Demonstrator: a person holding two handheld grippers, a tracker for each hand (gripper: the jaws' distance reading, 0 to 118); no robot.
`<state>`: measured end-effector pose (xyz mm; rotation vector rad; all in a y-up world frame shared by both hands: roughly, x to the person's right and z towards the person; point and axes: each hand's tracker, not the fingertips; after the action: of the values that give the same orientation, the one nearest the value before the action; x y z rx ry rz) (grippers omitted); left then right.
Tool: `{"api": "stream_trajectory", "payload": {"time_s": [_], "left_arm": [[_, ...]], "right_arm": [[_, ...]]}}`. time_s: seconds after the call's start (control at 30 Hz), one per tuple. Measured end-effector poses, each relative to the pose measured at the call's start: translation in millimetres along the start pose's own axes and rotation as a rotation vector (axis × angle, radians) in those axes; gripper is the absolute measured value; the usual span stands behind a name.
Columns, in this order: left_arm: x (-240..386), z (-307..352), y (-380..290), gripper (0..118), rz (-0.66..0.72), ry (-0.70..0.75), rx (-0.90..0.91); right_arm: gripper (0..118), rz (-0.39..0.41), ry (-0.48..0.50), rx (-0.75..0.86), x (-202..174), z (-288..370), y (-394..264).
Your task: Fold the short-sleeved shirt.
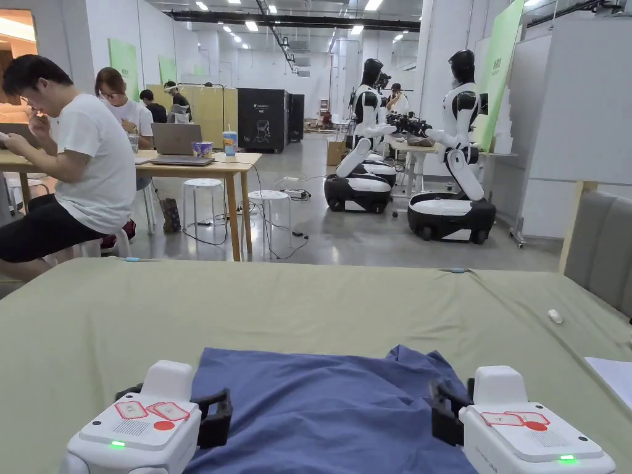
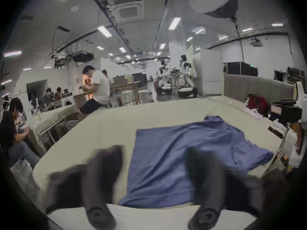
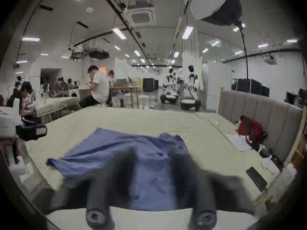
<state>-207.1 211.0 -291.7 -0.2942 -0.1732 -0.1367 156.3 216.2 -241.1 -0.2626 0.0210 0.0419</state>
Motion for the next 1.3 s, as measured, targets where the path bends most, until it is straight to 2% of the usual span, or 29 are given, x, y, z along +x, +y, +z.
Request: {"api": "stream_trajectory", "payload": {"time_s": [0.03,0.07,0.13,0.2,0.27,0.4,0.43,0.47,0.5,0.53,0.57,0.6,0.67,0.7,0.77,0.8,0.83,0.9,0.93,1.07,1.13,1.23,1.27,1.3], "left_arm": [[1,0,1,24,-0.007,0.004,-0.003],[2,0,2,0,-0.032,0.013,-0.008],[-1,5,-1,0,-0.045,0.024,-0.007],[-15,9,-5,0,-0.033,-0.022,-0.069],[-30,18,-21,0,-0.038,0.023,-0.088],[-70,14,-75,0,0.059,0.074,-0.248],[-75,13,-87,12,0.047,0.079,-0.286],[-79,12,-100,41,0.038,0.077,-0.325],[-81,12,-111,88,0.028,0.081,-0.343],[-83,10,-119,111,0.02,0.071,-0.356],[-85,6,-128,114,0.002,0.06,-0.385],[-86,2,-135,113,-0.018,0.058,-0.392],[-89,-8,-141,109,-0.022,0.061,-0.376],[-92,-17,-143,101,-0.007,0.053,-0.383],[-96,-33,-143,95,0.034,-0.001,-0.399],[-97,-40,-142,81,0.05,-0.038,-0.4],[-97,-47,-142,61,0.06,-0.062,-0.397],[-93,-65,-142,10,0.025,-0.069,-0.431],[-91,-73,-144,0,-0.014,-0.074,-0.472],[-90,-72,-131,0,0.029,-0.03,-0.482],[-85,-62,-120,0,0.005,-0.011,-0.462],[-80,-52,-108,0,0.01,0.001,-0.429],[-79,-51,-106,0,0.013,0.002,-0.418],[-74,-47,-103,0,0.018,0.005,-0.405]], "right_arm": [[3,0.025,-0.001,0.007,-4,0,-2],[1,0.038,-0.005,0.019,-5,2,-3],[0,0.041,0.006,0.019,-4,3,-2],[0,0.045,0.008,-0.003,-5,8,-4],[0,0.061,0.001,-0.017,-5,7,-9],[0,0.097,-0.005,-0.085,-15,-8,-27],[0,0.099,0.005,-0.101,-16,-14,-34],[0,0.099,0.016,-0.124,-19,-20,-39],[0,0.099,0.021,-0.136,-22,-25,-43],[0,0.099,0.03,-0.148,-24,-30,-46],[0,0.099,0.04,-0.164,-29,-32,-48],[0,0.1,0.049,-0.174,-32,-36,-50],[0,0.106,0.061,-0.192,-36,-44,-54],[0,0.115,0.062,-0.202,-36,-48,-57],[0,0.127,0.063,-0.217,-36,-54,-59],[0,0.128,0.062,-0.224,-34,-57,-59],[0,0.132,0.061,-0.23,-38,-52,-53],[0,0.139,0.05,-0.243,-34,-54,-53],[0,0.139,0.045,-0.249,-30,-55,-52],[0,0.144,-0.001,-0.269,-4,-53,-50],[0,0.14,-0.031,-0.28,8,-41,-46],[2,0.119,-0.096,-0.353,38,-36,-55],[12,0.111,-0.106,-0.393,48,-35,-61],[49,0.096,-0.112,-0.41,57,-34,-66]]}}
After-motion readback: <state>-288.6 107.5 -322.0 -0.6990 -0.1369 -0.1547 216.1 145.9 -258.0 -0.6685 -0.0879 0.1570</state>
